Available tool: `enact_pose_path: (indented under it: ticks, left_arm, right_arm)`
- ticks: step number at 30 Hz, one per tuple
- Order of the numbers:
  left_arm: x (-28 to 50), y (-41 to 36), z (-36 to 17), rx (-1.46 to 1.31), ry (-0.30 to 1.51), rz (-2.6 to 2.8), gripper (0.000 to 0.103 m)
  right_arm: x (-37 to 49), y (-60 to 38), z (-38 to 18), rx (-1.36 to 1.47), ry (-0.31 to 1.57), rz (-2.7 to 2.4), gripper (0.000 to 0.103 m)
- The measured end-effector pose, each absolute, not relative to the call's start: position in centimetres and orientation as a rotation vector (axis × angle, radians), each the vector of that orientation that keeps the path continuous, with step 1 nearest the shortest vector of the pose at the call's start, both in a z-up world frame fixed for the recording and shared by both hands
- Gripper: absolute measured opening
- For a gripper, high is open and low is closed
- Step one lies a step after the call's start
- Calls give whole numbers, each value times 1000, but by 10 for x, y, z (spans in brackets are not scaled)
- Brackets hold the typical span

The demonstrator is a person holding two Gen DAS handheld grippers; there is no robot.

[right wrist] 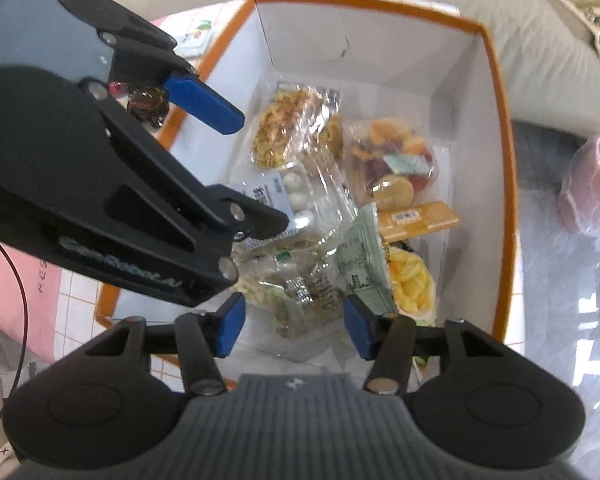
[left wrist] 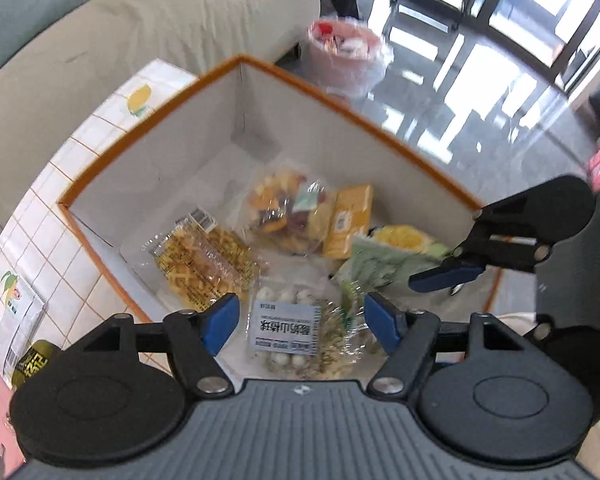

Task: Organize snacks
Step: 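Open both grippers to drop the packs into the orange box, then withdraw both grippers from the box back over the table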

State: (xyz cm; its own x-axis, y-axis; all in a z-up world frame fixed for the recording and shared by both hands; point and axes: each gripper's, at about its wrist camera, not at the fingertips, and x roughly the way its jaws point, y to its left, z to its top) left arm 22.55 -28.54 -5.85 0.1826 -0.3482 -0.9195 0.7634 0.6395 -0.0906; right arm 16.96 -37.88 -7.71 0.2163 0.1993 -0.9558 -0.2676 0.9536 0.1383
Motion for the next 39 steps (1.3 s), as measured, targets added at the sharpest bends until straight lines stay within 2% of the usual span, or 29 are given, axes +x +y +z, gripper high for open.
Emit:
enact_pose_path:
  ticks: [5,14,22,27,33,39]
  left_arm:
    - [212,-257,-30,327,1069,-795,83]
    - [181,-163,-3,126,942,-635,83]
    - [149,-69,-5,-25,853,-417,85]
    - [127,-17,-20,-71,864,-328,85]
    - [111,52,-48,-231,884,-175,85]
    - [121,98,-75,-347,889,-66,85]
  right_arm:
    - [152,-363,-48,-112,1204,289,66]
    - [119,-325,3,-103,927,218,69]
    - [93,-265,7,10,758,237,69]
    - [88,-231,-9,33,747,285,71]
    - [92,-197,-36,94,830,291,71]
    - [103,-166,-59,17,876,270,72]
